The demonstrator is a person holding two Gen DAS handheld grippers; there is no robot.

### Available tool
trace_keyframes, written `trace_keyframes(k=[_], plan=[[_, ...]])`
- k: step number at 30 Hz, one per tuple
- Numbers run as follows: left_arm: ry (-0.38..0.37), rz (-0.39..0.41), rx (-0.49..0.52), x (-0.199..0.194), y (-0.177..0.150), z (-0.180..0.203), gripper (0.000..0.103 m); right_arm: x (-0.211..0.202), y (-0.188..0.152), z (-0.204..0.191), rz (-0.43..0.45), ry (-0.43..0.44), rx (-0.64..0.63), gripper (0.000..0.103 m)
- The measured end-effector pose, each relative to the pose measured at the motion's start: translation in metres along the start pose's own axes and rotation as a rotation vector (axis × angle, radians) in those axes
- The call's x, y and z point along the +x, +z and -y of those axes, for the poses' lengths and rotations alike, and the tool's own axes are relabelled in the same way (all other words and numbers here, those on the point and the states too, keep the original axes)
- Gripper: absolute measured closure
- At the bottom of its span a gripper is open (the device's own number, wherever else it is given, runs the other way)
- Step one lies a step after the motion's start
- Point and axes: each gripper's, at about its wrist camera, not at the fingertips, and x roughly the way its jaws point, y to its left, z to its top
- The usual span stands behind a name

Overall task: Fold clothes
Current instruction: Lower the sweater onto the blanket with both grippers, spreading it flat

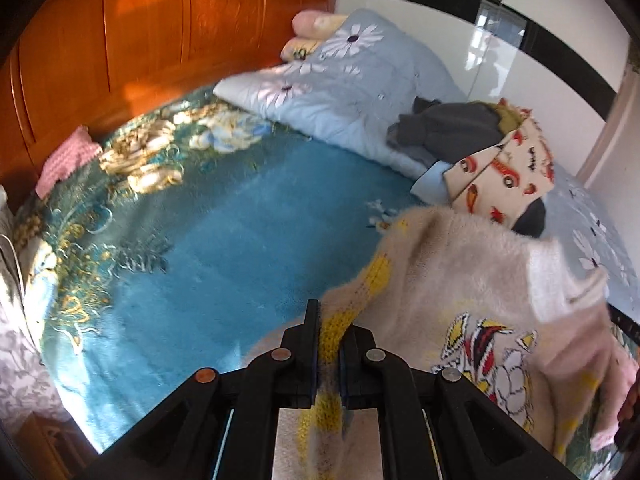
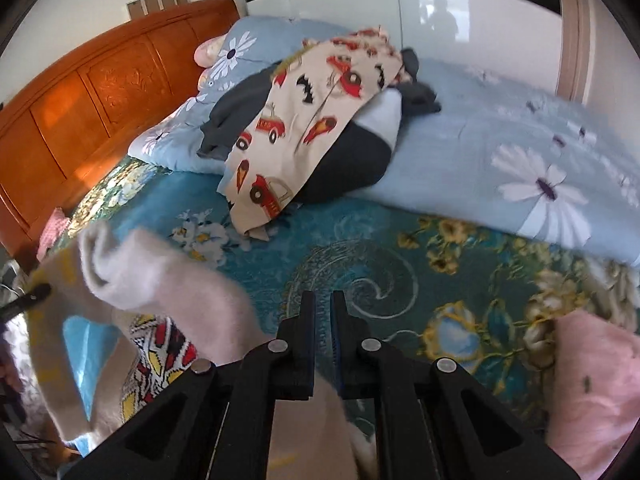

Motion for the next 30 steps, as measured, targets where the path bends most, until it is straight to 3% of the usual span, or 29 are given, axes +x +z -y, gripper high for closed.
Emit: trace_keyframes(k=[6, 12, 14, 15, 16, 17, 18, 19, 21, 24, 30], plan=[[0.022, -0.043, -0.001, 0.039, 0.024, 0.003, 0.095, 0.001, -0.005, -0.007, 0.023, 0.018, -0.016, 0.096], [0.011, -0.091, -0.017, 0.066, 0.047, 0.010, 0.089, -0.028, -0.006, -0.009, 0.065, 0.024, -0.027, 0.095], [-0.004, -0.081, -0.028, 0.059, 0.043, 0.011, 0.068, -0.034, -0.013, -0.009, 0.047, 0.039, -0.021, 0.095], [-0.012, -0.072, -0.033, 0.054, 0.041, 0.011, 0.049, -0.037, -0.019, -0.011, 0.031, 0.055, -0.020, 0.095], [-0.021, -0.063, -0.037, 0.049, 0.039, 0.012, 0.042, -0.039, -0.027, -0.013, 0.011, 0.074, -0.021, 0.094], [-0.029, -0.055, -0.042, 0.044, 0.036, 0.012, 0.041, -0.041, -0.034, -0.016, -0.010, 0.094, -0.022, 0.094], [-0.037, -0.046, -0.046, 0.039, 0.034, 0.012, 0.041, -0.043, -0.044, -0.020, -0.031, 0.104, -0.027, 0.085], [-0.045, -0.037, -0.051, 0.034, 0.032, 0.012, 0.041, -0.043, -0.055, -0.024, -0.049, 0.110, -0.032, 0.063], [-0.064, -0.016, -0.060, 0.022, 0.026, 0.012, 0.041, -0.042, -0.076, -0.031, -0.088, 0.136, -0.034, 0.033], [-0.095, 0.020, -0.082, -0.004, 0.010, 0.012, 0.037, -0.030, -0.107, -0.042, -0.172, 0.172, -0.033, 0.033], [-0.128, 0.013, -0.134, -0.030, -0.037, 0.004, 0.035, -0.008, -0.135, -0.057, -0.231, 0.010, -0.136, 0.033]])
